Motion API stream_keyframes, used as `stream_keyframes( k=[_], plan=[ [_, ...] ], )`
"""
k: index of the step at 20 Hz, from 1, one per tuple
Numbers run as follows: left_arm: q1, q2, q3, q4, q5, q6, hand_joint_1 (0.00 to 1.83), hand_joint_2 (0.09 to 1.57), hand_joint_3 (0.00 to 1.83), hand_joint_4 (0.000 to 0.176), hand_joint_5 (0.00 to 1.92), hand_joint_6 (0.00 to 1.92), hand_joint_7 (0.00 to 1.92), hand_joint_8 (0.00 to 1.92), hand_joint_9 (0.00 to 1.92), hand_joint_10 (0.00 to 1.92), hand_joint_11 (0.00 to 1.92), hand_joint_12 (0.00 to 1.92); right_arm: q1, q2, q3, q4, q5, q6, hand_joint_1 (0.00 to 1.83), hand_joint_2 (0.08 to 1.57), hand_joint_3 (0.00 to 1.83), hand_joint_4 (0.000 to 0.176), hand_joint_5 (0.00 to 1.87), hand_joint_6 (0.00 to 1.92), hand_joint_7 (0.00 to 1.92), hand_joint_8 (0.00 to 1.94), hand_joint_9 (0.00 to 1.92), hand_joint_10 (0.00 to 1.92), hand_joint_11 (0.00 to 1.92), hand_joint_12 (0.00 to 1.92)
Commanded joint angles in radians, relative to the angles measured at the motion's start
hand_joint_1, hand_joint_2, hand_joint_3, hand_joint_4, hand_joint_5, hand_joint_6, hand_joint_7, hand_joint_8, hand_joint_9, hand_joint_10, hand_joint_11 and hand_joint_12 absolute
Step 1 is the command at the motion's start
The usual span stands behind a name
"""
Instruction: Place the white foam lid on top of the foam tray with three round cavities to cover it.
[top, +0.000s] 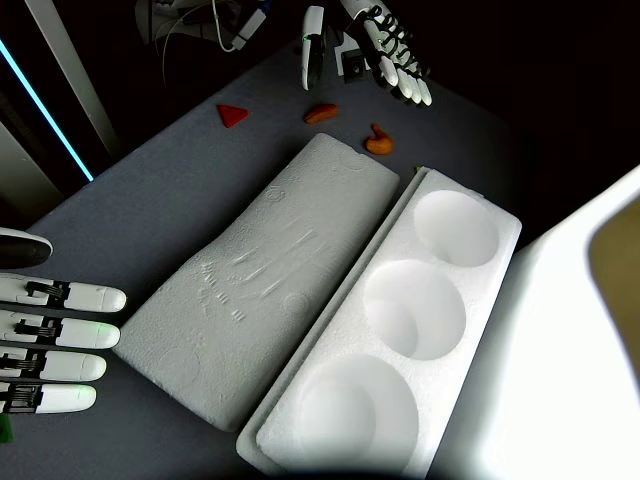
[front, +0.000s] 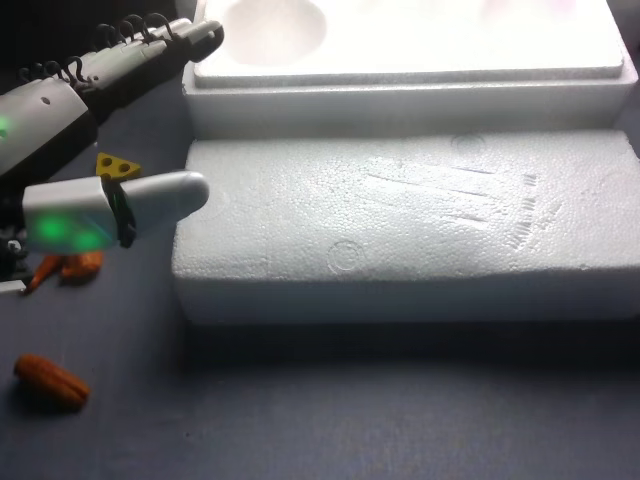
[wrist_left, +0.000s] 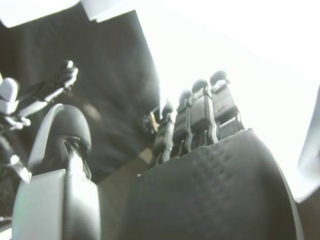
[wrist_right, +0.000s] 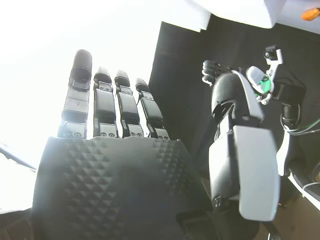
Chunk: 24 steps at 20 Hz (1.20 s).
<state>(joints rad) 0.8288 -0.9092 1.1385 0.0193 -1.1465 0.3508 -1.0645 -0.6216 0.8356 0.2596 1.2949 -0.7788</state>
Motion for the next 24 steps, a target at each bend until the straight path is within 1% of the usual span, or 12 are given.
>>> stream_keyframes(
  k=[1, 3, 4, 6, 8, 9, 11, 12, 18, 21, 23, 24],
  plan=[
    [-0.009, 0.007, 0.006, -0.029, -0.121, 0.0, 0.26, 1.09, 0.09, 0.172, 0.0, 0.0, 0.0, 0.0, 0.0, 0.0, 0.0, 0.0, 0.009, 0.002, 0.003, 0.026, 0.115, -0.005, 0.47, 1.22, 0.01, 0.0, 0.0, 0.0, 0.0, 0.0, 0.0, 0.0, 0.0, 0.09],
    [0.002, 0.015, -0.007, -0.049, -0.122, 0.017, 0.26, 1.08, 0.08, 0.153, 0.0, 0.0, 0.0, 0.0, 0.0, 0.0, 0.0, 0.0, 0.008, -0.001, 0.001, 0.042, 0.114, -0.014, 0.48, 1.22, 0.0, 0.0, 0.0, 0.0, 0.0, 0.0, 0.0, 0.0, 0.0, 0.0],
    [0.018, 0.023, -0.021, -0.069, -0.126, 0.03, 0.25, 1.07, 0.07, 0.153, 0.0, 0.0, 0.0, 0.0, 0.0, 0.0, 0.0, 0.0, 0.008, -0.002, -0.003, 0.055, 0.109, -0.026, 0.46, 1.21, 0.0, 0.0, 0.0, 0.0, 0.0, 0.0, 0.0, 0.0, 0.0, 0.0],
    [0.043, 0.028, -0.034, -0.101, -0.132, 0.038, 0.27, 1.05, 0.06, 0.125, 0.0, 0.0, 0.0, 0.0, 0.0, 0.0, 0.0, 0.0, 0.008, -0.002, -0.009, 0.073, 0.101, -0.037, 0.45, 1.21, 0.0, 0.0, 0.0, 0.0, 0.0, 0.0, 0.0, 0.0, 0.04, 0.02],
    [0.066, 0.027, -0.044, -0.14, -0.135, 0.042, 0.32, 1.02, 0.04, 0.113, 0.0, 0.0, 0.0, 0.0, 0.0, 0.0, 0.0, 0.0, 0.008, -0.003, -0.015, 0.099, 0.09, -0.052, 0.43, 1.17, 0.01, 0.0, 0.0, 0.0, 0.0, 0.0, 0.0, 0.0, 0.0, 0.76],
    [0.078, 0.027, -0.05, -0.159, -0.137, 0.049, 0.33, 0.99, 0.02, 0.112, 0.0, 0.0, 0.0, 0.0, 0.0, 0.0, 0.0, 0.0, 0.005, -0.004, -0.019, 0.113, 0.087, -0.062, 0.42, 1.16, 0.0, 0.0, 0.0, 0.0, 0.0, 0.0, 0.0, 0.0, 0.0, 0.97],
    [0.108, 0.024, -0.06, -0.199, -0.138, 0.059, 0.35, 0.94, 0.0, 0.116, 0.0, 0.0, 0.0, 0.0, 0.0, 0.0, 0.0, 0.0, -0.005, -0.009, -0.025, 0.147, 0.079, -0.079, 0.44, 1.14, 0.0, 0.0, 0.0, 0.0, 0.0, 0.0, 0.0, 0.0, 0.0, 1.1],
    [0.125, 0.022, -0.061, -0.215, -0.133, 0.061, 0.34, 0.93, 0.0, 0.101, 0.0, 0.0, 0.0, 0.0, 0.0, 0.0, 0.0, 0.0, -0.012, -0.015, -0.025, 0.161, 0.074, -0.084, 0.45, 1.14, 0.0, 0.0, 0.0, 0.0, 0.0, 0.0, 0.0, 0.0, 0.0, 1.06],
    [0.189, 0.012, -0.067, -0.273, -0.09, 0.068, 0.41, 0.87, 0.0, 0.105, 0.0, 0.0, 0.0, 0.0, 0.0, 0.0, 0.0, 0.0, -0.034, -0.049, -0.024, 0.235, 0.052, -0.11, 0.5, 1.16, 0.0, 0.0, 0.0, 0.0, 0.0, 0.0, 0.0, 0.0, 0.0, 0.32],
    [0.215, 0.007, -0.068, -0.284, -0.068, 0.07, 0.43, 0.87, 0.0, 0.078, 0.0, 0.0, 0.0, 0.0, 0.0, 0.0, 0.0, 0.0, -0.036, -0.072, -0.009, 0.255, 0.02, -0.113, 0.49, 1.14, 0.0, 0.0, 0.0, 0.0, 0.0, 0.0, 0.0, 0.0, 0.0, 0.24],
    [0.235, 0.003, -0.069, -0.292, -0.054, 0.075, 0.45, 0.89, 0.0, 0.036, 0.0, 0.0, 0.0, 0.0, 0.0, 0.0, 0.0, 0.0, -0.035, -0.087, 0.003, 0.266, -0.009, -0.121, 0.52, 1.14, 0.0, 0.0, 0.0, 0.0, 0.0, 0.0, 0.0, 0.0, 0.0, 0.01],
    [0.242, 0.001, -0.069, -0.295, -0.052, 0.079, 0.46, 0.89, 0.0, 0.029, 0.0, 0.0, 0.0, 0.0, 0.0, 0.0, 0.0, 0.0, -0.035, -0.091, 0.006, 0.269, -0.014, -0.124, 0.54, 1.14, 0.0, 0.0, 0.0, 0.0, 0.0, 0.0, 0.0, 0.0, 0.0, 0.0]
  ],
)
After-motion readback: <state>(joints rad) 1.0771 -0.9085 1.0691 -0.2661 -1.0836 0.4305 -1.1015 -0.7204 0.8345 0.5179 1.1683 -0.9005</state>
